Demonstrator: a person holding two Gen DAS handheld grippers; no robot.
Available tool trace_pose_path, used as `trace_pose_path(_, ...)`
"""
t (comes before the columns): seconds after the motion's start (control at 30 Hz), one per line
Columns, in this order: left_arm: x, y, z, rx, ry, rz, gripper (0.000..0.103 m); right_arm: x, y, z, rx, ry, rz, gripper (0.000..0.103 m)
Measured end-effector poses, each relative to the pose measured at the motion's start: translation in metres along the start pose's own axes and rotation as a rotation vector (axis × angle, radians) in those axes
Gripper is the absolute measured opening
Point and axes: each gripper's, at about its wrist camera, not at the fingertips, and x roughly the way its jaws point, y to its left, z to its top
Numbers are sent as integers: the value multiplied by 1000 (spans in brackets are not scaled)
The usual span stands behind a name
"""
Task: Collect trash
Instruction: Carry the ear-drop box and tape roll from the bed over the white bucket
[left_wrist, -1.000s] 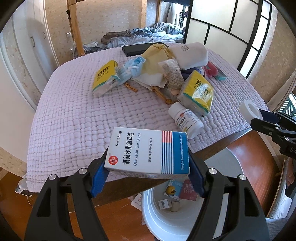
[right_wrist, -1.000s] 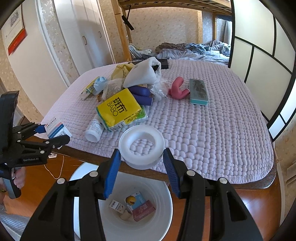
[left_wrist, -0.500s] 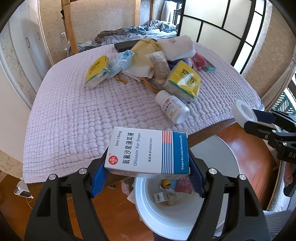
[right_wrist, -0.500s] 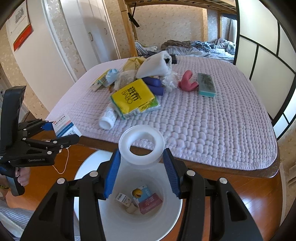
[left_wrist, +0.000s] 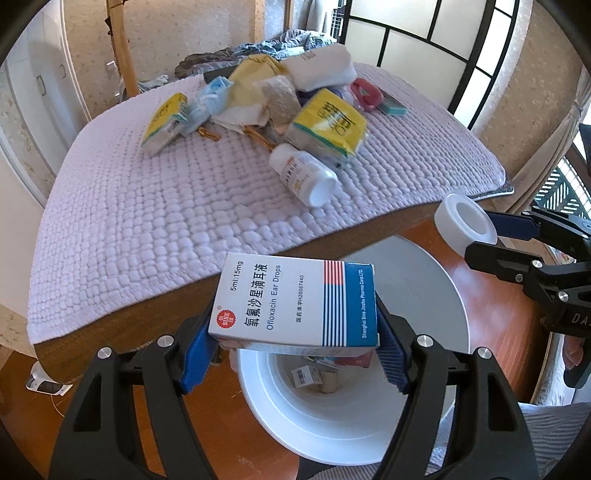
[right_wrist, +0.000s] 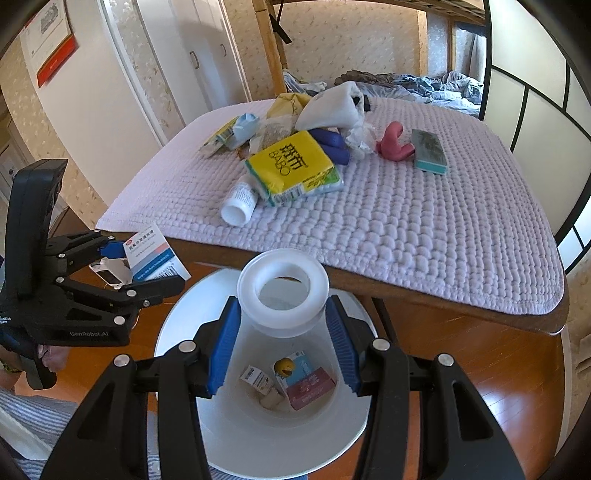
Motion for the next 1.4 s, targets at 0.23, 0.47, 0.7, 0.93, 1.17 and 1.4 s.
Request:
trace_pose_path(0.23, 7, -9, -8, 13, 21, -9, 75, 3, 3, -8, 0, 22, 10, 48)
trace_pose_path(0.47, 17, -18, -16, 31, 47, -13, 75, 10, 4, -16, 2, 51, 18, 48)
trace_pose_path(0.7, 29, -21, -21, 37, 76, -11, 75, 17, 3, -23, 5, 79, 19, 48)
trace_pose_path(0.93, 40, -22, -26, 43, 103, -9, 75, 26, 1, -28, 7, 103, 14, 48)
trace_pose_path(1.17, 53, -24, -30, 47, 128, -5, 75, 35, 2, -28, 10, 118, 13, 48)
trace_pose_path(1.4, 68, -29, -29, 53, 148, 0, 75, 44, 3, -28, 10, 137, 11, 48)
